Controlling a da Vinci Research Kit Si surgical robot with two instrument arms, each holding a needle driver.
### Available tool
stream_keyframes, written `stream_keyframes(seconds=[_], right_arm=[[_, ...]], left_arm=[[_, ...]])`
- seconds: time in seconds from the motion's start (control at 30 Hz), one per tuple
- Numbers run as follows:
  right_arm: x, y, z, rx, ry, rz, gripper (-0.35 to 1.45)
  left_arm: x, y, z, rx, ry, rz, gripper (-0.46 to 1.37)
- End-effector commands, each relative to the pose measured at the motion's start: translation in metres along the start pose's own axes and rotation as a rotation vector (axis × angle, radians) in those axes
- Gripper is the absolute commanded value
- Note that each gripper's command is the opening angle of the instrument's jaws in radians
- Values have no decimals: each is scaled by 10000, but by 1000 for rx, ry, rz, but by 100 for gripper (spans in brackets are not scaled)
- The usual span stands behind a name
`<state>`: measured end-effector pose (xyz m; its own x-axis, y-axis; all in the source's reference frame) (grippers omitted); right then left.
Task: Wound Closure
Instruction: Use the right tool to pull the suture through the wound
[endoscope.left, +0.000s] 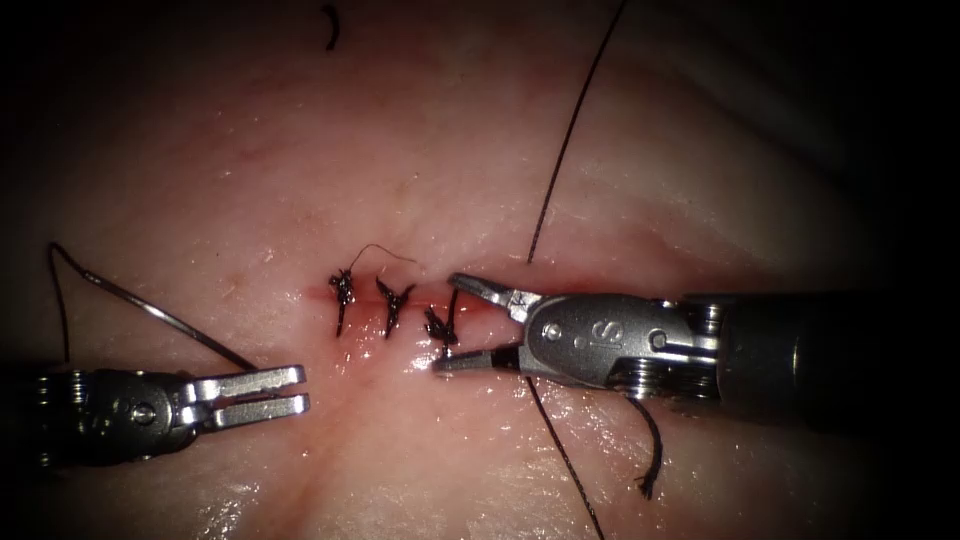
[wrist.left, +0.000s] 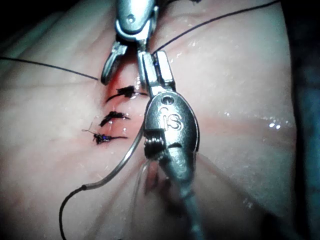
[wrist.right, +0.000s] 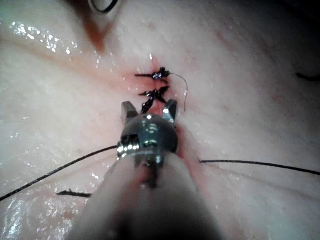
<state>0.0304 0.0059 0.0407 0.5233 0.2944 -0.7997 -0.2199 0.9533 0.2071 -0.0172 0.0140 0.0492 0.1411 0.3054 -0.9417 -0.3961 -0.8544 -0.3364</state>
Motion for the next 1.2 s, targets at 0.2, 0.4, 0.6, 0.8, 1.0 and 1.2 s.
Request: stream_keyframes(seconds=[0.2,0.4,0.6,0.8,1.0,1.2], right_arm=[[2,1,-6,-1,16,2,113],[6,18,-37,-7,62,-24,115],[-4,23,-67,-8,96,-131,125],[-20,7,-71,4,124,-224,125],[-21,-6,-61,22,153,-263,121],[-12,-14,-48,35,175,-274,110]], left_arm=[[4,4,-1,-6,1,4,-35],[5,4,-1,-7,2,4,-35],[5,4,-1,-7,2,4,-35],[5,4,-3,-8,2,4,-35],[5,3,-6,-11,3,3,-35],[6,3,-10,-16,5,3,-35]])
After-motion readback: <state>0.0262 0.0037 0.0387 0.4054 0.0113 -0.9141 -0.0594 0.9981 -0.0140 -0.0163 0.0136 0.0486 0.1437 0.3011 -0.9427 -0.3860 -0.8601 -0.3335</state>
